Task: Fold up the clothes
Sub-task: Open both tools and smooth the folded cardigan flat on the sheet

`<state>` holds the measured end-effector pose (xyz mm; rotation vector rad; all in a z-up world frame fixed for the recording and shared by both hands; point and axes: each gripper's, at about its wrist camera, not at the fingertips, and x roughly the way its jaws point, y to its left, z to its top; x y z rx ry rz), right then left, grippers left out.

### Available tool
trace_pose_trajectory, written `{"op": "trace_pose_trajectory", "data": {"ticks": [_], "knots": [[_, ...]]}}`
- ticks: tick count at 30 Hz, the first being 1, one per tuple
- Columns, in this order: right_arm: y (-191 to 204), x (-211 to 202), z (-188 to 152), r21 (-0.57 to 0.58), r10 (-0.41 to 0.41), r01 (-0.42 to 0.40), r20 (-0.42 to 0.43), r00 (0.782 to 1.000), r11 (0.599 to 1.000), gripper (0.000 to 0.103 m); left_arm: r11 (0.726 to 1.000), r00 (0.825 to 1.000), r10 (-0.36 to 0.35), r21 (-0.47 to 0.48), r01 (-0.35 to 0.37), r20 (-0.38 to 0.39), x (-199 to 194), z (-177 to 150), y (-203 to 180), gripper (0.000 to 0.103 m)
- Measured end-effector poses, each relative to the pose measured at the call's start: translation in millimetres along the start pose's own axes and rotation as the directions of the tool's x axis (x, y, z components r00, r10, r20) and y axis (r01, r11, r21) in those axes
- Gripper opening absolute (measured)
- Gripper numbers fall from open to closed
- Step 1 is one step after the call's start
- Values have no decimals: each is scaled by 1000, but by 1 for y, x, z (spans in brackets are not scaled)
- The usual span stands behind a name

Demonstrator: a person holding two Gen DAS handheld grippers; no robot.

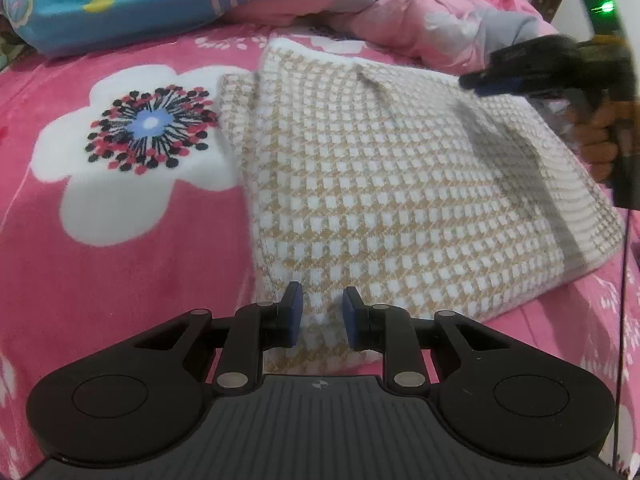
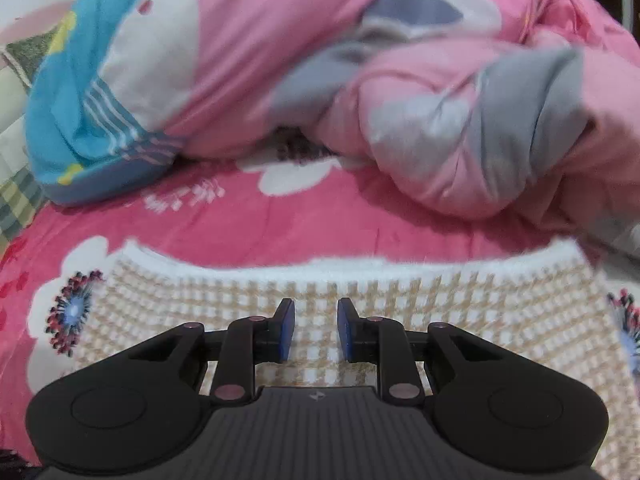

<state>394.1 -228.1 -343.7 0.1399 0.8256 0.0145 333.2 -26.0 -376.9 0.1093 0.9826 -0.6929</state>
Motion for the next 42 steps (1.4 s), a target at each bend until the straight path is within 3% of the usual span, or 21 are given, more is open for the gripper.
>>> {"op": "trace_pose_trajectory", "data": {"ticks": [3,6,12,15,17,20,23,25,27,29,33,37,40,42], "knots": [[-7,40,-4,20,-48,50,-81,996,999,23,1000,1000,-7,0,7,-1,1,0,1,23],[-12,52,-6,47,-37,39,-58,998,998,24,1000,1000,-9,12,9,-2,1,1,1,23],[-1,-9,3,59,-21,24,-52,998,998,24,1000,1000,-25,-6,25,-6,1,0,4,23],[-2,18,-15,34,-64,69,-131,989,997,24,1000,1000,-31,-6,31,-4,1,0,5,23],[-8,30,-30,31,-51,53,-86,995,998,24,1000,999,-31,-1,31,-7,2,2,5,23],[-4,6,-19,41,-55,59,-102,993,997,24,999,999,-43,-19,43,-32,1,5,7,23],[1,-35,-23,39,-5,9,-97,995,999,24,998,997,-61,-22,60,-43,0,6,10,24],[11,-39,-41,-35,-28,23,-156,987,999,24,997,997,-71,-29,69,-44,1,7,12,24],[13,-15,-68,-96,-65,44,-224,972,994,24,997,996,-73,-31,72,-45,2,7,12,24],[9,-2,-82,-92,-56,39,-187,981,995,25,997,997,-69,-27,68,-46,3,8,11,24],[9,-35,-68,-22,-41,38,-187,981,999,25,997,996,-73,-32,72,-46,0,8,12,25],[28,-81,-89,-115,16,-36,-164,986,993,25,996,995,-84,-34,82,-45,-1,8,13,26],[34,-55,-136,-233,-36,-30,-276,960,972,26,994,995,-94,-65,91,-46,-1,9,15,26],[34,-51,-138,-232,-36,-25,-257,966,972,27,992,993,-101,-87,97,-52,-3,11,18,26]]}}
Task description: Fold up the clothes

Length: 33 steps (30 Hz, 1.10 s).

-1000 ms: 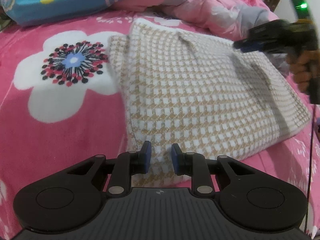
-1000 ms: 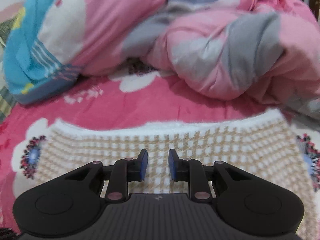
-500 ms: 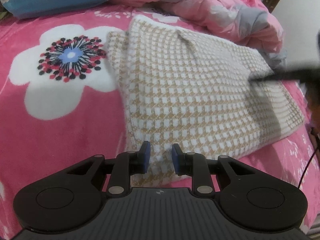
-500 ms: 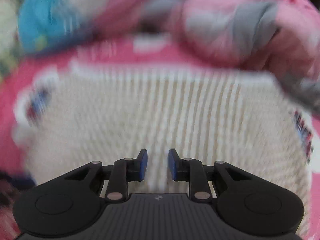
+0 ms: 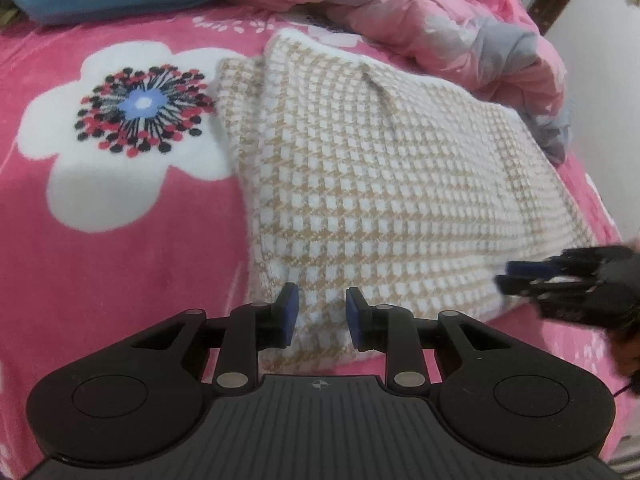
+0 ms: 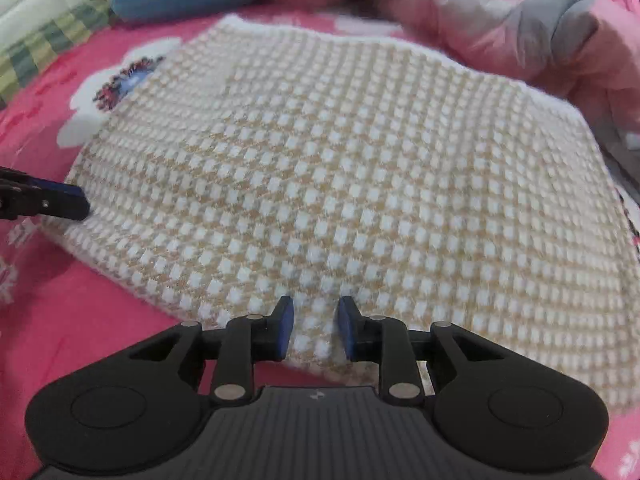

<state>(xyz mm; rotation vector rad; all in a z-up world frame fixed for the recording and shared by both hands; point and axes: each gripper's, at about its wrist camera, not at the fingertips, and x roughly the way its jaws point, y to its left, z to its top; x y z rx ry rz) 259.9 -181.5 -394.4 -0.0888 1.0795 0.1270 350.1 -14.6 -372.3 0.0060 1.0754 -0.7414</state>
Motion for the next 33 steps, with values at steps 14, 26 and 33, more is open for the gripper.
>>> {"op": "trace_pose_trajectory", "data": {"ticks": [14,26,33], "knots": [[169,-20,-8,-636,223,-53,189,956,770,50,922,999,32,-387,-18,31,-54,-2,77,44],[201,19,9,-652,60,124,253,966,748,13,857,989,-107,-494,144,103,-26,30,99,62],[197,2,22,-558,25,134,268,963,819,10,832,967,-223,-493,253,121,23,71,98,66]]}}
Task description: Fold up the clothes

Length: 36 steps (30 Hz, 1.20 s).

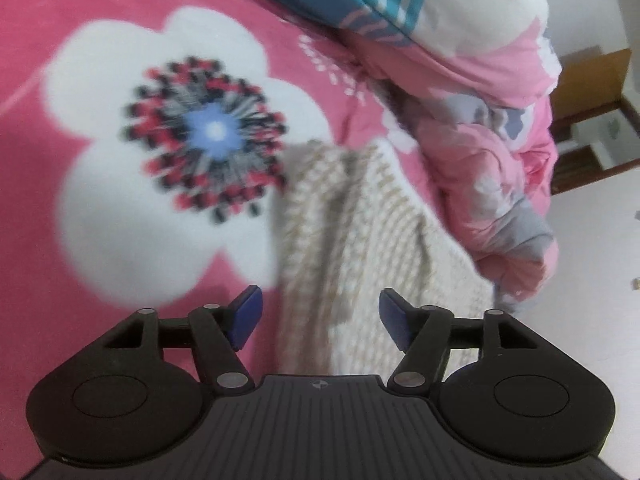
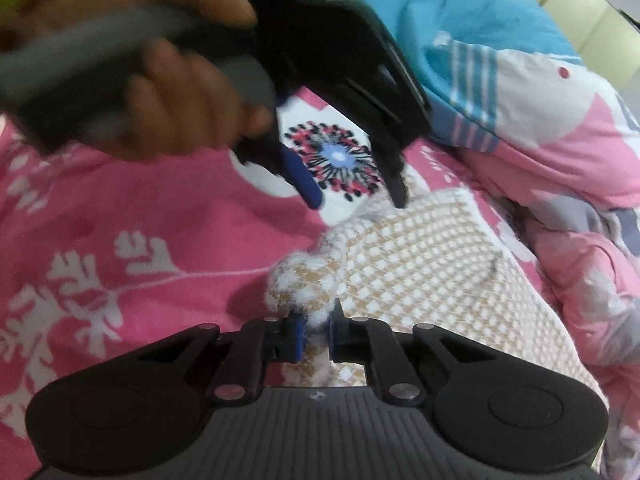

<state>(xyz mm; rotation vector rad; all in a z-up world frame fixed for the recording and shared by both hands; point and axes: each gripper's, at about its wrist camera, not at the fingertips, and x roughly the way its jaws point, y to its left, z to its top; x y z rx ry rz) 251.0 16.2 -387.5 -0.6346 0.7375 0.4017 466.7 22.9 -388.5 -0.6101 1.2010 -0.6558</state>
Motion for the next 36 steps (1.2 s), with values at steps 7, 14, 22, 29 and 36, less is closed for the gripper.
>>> {"op": "trace_pose_trajectory", "data": {"ticks": [7,14,22,29,36], "knots": [[-19,-19,4,86,-21,20,13,1000,996,9,998,998,44,51,-42,-48,35,18,-7,67],[-23,-21,-2,188,-11,4,36,999,982,9,996,998,60,61,-62,24,52,21,-11,49],[-52,-42,-15,344,-7,-29,102,995,938,9,992,985,103,54,-111,138,41,14,-43,20],[-104,-89,-38,414,-39,-43,188,981,909,9,994,955,54,76,-79,290,23,-7,-120,18],[-177,-146,-84,521,-98,-35,226,969,853,9,983,936,-33,182,-33,350,38,-35,-223,18]]}}
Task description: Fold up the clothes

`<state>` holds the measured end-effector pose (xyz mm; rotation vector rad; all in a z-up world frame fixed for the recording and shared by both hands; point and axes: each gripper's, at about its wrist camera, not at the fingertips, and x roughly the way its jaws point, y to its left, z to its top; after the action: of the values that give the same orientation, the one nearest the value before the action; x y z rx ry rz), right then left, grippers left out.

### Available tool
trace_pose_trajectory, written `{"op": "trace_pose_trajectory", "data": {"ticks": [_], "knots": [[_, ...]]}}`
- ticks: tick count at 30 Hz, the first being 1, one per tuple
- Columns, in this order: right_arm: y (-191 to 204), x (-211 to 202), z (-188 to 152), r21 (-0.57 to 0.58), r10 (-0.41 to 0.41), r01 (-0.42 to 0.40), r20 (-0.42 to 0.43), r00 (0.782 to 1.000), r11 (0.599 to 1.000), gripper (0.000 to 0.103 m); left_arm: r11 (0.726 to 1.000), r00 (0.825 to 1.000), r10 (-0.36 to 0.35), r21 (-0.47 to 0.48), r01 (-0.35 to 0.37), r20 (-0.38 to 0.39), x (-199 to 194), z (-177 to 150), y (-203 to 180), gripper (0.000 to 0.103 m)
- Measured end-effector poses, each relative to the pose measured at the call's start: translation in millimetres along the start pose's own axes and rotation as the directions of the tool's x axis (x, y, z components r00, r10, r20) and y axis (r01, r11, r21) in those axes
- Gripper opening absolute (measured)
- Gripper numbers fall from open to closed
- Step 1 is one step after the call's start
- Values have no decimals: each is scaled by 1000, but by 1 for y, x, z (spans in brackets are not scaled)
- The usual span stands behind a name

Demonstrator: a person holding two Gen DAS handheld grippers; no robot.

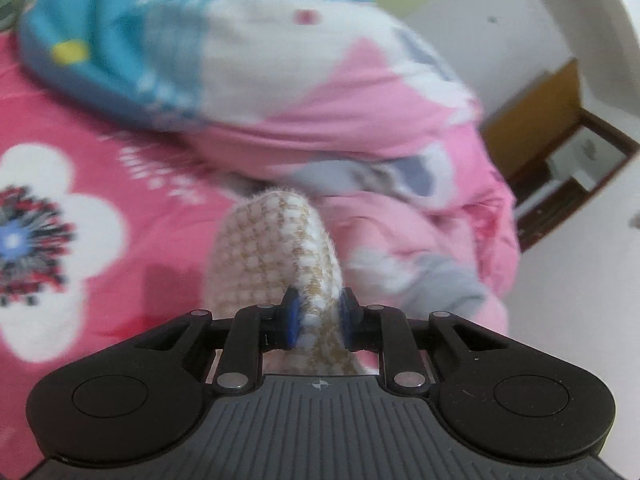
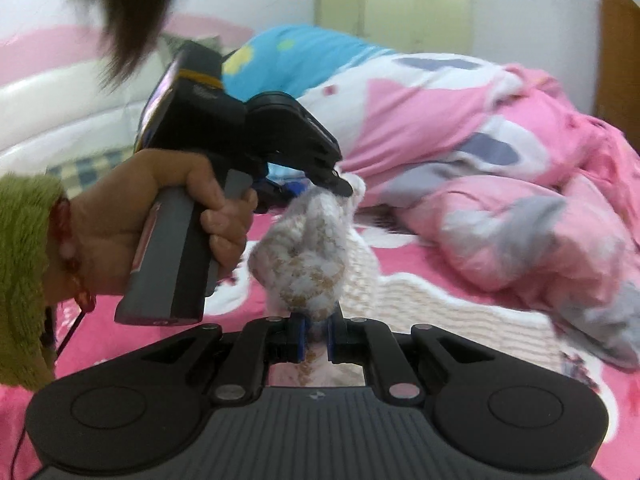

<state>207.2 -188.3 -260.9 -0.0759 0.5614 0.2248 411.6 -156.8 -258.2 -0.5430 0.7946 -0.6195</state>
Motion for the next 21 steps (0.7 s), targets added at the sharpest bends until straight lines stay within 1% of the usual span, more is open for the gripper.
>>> {"op": "trace_pose_trajectory", "data": {"ticks": [3,6,9,11,14,16,19,21], "knots": [[-41,-21,-3,77,-28,27,4,1000,997,9,997,999,-37,61,38,-6,18,-13,-42,18],[-81,-39,-13,160,-69,69,-4,998,985,9,988,996,-79,127,84,-42,44,-33,-82,18],[-119,-50,-30,259,-117,122,-32,993,958,9,977,989,-111,172,127,-99,73,-60,-111,18],[-142,-51,-47,324,-151,165,-69,986,931,9,969,982,-123,197,151,-146,96,-80,-126,18],[-171,-54,-76,428,-174,215,-132,976,878,9,950,966,-126,253,183,-226,130,-112,-144,17],[-188,-50,-97,504,-164,232,-175,971,832,9,928,953,-109,314,200,-282,150,-135,-152,17],[-210,-42,-131,606,-140,256,-233,962,753,9,895,924,-90,377,239,-372,173,-170,-156,17],[-219,-33,-151,656,-108,263,-267,958,708,9,870,910,-78,418,262,-407,178,-183,-159,18]]}}
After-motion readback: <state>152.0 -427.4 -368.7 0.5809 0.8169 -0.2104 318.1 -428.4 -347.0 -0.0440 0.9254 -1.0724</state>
